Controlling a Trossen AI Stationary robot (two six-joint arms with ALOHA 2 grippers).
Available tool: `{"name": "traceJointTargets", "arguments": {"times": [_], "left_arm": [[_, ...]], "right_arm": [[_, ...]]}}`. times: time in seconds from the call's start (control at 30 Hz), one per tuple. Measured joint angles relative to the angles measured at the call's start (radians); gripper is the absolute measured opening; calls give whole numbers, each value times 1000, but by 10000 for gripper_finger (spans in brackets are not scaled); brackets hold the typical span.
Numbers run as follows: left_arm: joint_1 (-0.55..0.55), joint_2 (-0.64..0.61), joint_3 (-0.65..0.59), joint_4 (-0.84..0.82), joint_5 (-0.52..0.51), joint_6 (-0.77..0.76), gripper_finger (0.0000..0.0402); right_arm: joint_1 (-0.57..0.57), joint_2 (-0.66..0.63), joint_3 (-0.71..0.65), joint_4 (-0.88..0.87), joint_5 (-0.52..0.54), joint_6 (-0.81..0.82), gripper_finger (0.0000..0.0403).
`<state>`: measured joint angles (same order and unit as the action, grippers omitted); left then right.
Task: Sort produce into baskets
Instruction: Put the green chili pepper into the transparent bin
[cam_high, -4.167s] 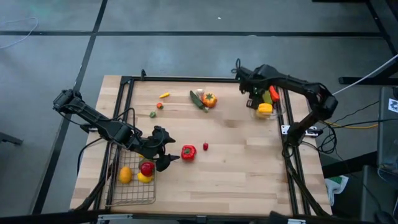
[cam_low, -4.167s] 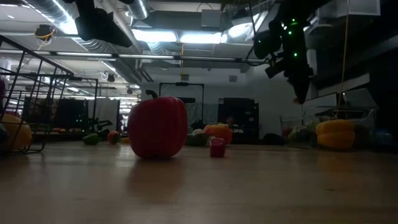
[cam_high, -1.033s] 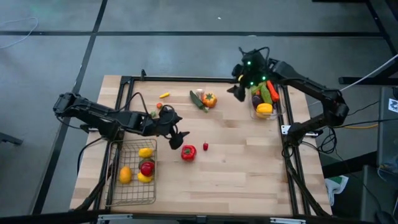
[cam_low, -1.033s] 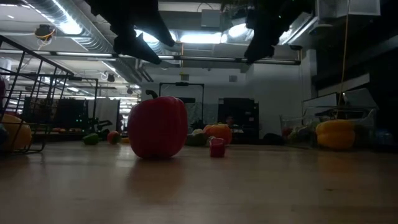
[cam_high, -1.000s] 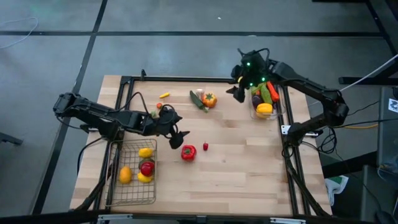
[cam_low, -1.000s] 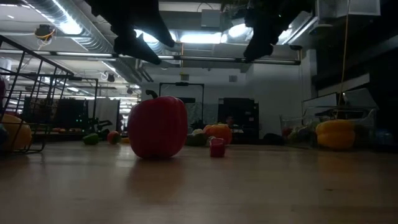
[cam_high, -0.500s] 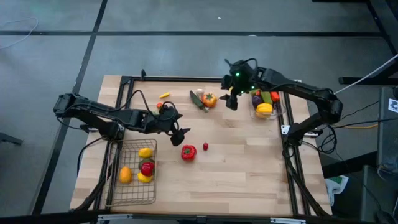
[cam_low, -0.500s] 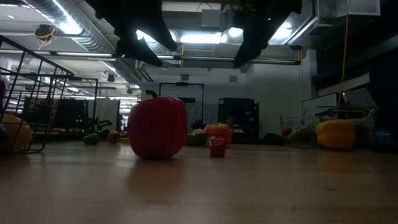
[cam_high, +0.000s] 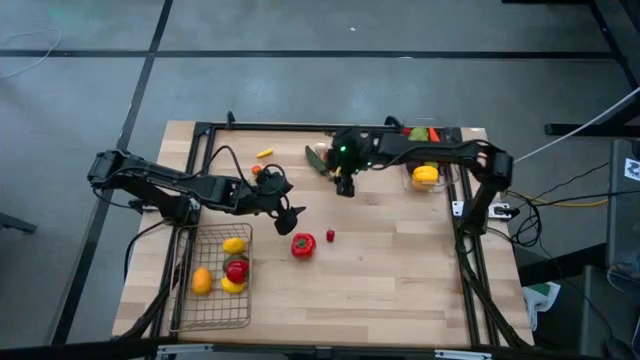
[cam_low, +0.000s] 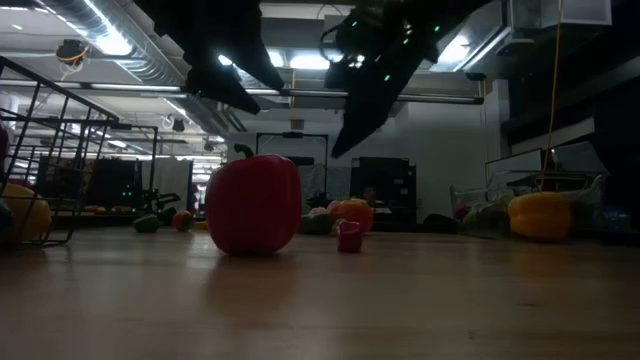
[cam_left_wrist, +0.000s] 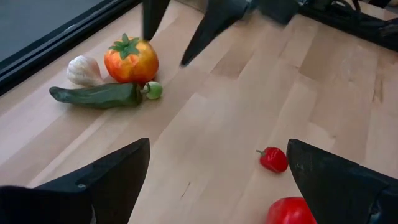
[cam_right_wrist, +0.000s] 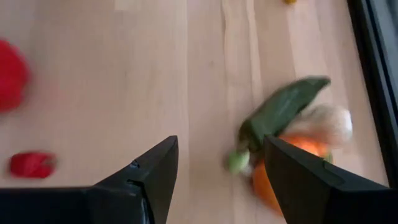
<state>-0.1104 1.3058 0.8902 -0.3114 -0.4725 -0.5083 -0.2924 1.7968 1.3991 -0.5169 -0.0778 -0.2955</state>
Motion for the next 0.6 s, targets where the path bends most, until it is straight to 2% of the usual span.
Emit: {"name": "traceJointTargets", "arguments": {"times": [0.33,0.47,0.6], "left_arm": [[-14,1,0,-7,0,2,374],[-29,1,0,-15,0,2,375],[-40,1,0,-17,0,2,375]], "right_arm": [[18,143,0,194,148,-29,232],[17,178,0,269,241,-28,232],[17,211,0,318,252,-29,232]]}}
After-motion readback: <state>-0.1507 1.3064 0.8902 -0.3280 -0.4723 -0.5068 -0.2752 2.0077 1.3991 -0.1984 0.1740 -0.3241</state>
